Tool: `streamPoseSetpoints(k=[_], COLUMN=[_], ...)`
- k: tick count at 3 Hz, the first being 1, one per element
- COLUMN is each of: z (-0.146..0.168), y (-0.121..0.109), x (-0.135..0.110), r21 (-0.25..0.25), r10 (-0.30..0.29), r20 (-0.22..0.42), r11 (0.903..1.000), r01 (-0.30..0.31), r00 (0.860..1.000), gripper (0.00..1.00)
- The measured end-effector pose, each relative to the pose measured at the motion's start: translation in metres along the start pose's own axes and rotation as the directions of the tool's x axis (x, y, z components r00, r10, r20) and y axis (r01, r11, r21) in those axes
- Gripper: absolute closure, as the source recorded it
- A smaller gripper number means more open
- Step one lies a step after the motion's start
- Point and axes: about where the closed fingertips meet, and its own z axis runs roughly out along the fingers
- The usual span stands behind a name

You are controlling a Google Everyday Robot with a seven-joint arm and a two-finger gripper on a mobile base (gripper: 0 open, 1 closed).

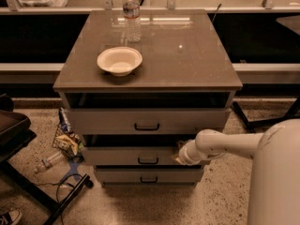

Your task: Open middle drawer

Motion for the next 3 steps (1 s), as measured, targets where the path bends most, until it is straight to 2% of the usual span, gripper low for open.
streamPoseSetpoints(k=[3], z=[-0.0012], y=[-0.0001], x=[-0.0006], r21=[0.0], r10=[0.0], r20=[0.0], r11=[1.0], r01=[0.0], r00=[1.0], gripper=[1.0])
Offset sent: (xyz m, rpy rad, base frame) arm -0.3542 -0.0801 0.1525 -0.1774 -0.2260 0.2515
